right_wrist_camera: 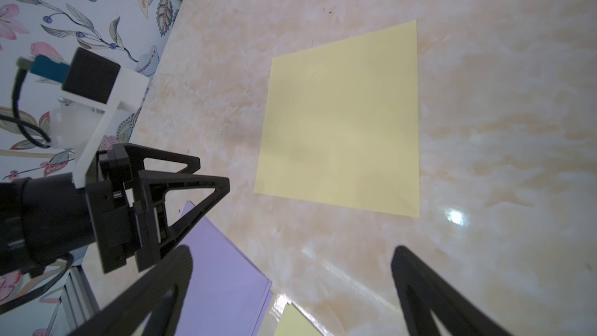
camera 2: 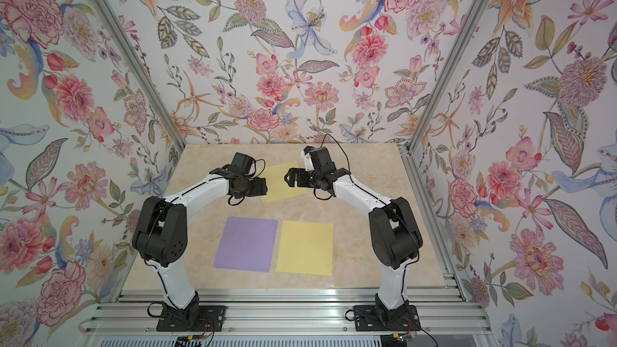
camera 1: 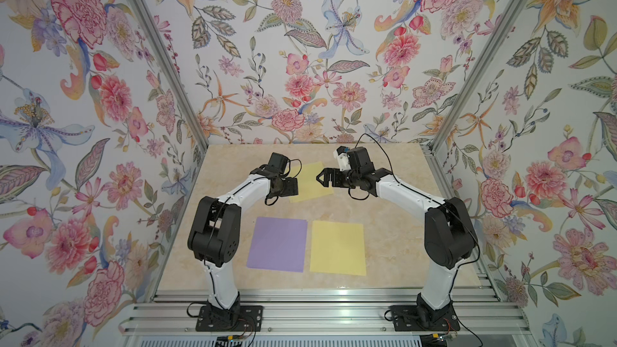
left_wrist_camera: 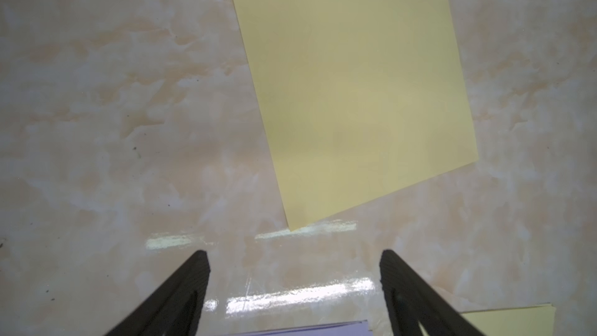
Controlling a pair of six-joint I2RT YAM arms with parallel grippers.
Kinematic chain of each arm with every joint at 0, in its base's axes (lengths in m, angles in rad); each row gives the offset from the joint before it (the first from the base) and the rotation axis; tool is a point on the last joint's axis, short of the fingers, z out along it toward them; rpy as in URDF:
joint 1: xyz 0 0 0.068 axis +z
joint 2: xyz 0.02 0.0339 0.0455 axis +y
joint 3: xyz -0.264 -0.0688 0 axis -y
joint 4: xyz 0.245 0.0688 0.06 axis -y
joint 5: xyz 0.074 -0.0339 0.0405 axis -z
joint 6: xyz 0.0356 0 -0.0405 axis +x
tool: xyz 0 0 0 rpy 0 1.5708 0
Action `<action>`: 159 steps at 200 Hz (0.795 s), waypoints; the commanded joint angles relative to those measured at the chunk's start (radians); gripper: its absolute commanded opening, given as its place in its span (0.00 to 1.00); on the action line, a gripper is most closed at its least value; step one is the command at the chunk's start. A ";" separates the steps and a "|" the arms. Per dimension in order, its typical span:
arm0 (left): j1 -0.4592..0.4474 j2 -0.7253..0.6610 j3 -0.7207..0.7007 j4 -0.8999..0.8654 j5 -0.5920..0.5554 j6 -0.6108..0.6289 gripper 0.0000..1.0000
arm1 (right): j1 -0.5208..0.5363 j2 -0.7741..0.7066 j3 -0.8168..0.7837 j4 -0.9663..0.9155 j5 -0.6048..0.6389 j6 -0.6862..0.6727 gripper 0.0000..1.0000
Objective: Sort the scattered colored papers by color
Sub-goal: Pick up the colored paper from the center of the board.
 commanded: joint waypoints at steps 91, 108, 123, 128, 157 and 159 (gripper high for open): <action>0.040 0.110 0.106 0.018 0.172 -0.094 0.72 | -0.039 0.500 0.538 -0.310 -0.133 -0.036 0.96; 0.042 0.132 0.117 0.018 0.182 -0.101 0.72 | -0.047 0.513 0.543 -0.318 -0.124 -0.043 0.96; 0.045 0.146 0.125 0.018 0.204 -0.117 0.72 | -0.053 0.523 0.554 -0.335 -0.118 -0.051 0.96; 0.044 0.150 0.125 0.018 0.210 -0.122 0.72 | -0.056 0.524 0.554 -0.339 -0.116 -0.054 0.96; 0.043 0.160 0.118 0.018 0.224 -0.147 0.72 | -0.062 0.530 0.555 -0.339 -0.117 -0.055 0.96; 0.044 0.160 0.118 0.018 0.224 -0.147 0.72 | -0.062 0.530 0.556 -0.340 -0.117 -0.054 0.96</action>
